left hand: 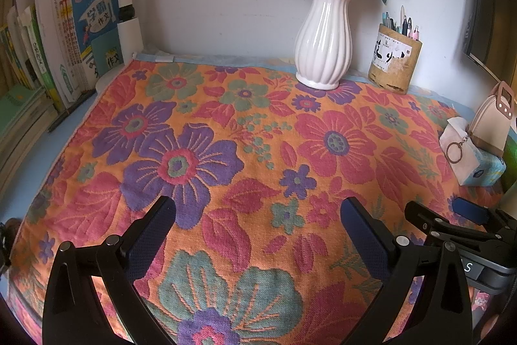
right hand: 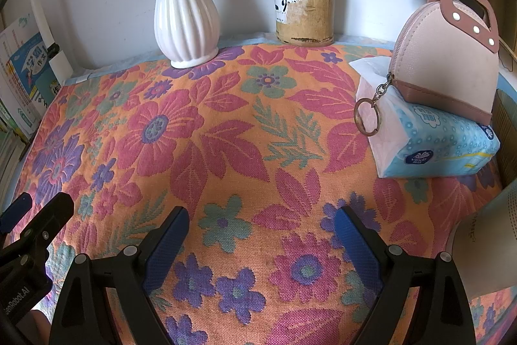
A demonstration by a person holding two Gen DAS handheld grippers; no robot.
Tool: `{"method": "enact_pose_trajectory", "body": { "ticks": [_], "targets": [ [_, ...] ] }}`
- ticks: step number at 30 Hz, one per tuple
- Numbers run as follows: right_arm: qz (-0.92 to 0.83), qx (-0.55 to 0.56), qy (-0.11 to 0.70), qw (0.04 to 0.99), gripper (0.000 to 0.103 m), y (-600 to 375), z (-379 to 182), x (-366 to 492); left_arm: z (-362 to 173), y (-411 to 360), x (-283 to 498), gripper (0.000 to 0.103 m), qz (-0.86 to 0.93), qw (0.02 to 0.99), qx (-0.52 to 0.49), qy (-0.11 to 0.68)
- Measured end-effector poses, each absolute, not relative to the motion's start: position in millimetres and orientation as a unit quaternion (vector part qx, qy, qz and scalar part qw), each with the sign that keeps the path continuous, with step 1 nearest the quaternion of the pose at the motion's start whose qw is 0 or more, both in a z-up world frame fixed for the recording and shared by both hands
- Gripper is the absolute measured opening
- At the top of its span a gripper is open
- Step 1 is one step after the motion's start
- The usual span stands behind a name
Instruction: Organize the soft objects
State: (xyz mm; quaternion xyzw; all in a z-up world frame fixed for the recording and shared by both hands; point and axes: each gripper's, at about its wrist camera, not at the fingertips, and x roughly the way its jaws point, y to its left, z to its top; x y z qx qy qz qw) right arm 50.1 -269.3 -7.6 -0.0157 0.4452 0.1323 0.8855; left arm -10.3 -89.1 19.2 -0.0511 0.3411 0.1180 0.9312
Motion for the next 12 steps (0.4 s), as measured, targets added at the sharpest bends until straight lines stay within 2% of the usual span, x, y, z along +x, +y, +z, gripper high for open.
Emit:
{"method": "enact_pose_trajectory", "body": {
  "ticks": [12],
  "targets": [
    [0.131,-0.015,0.445,0.886,0.091,-268.7,-7.4,50.3,21.4,-85.4,-13.6,0.101,0.133,0.936,-0.05,0.323]
  ]
}}
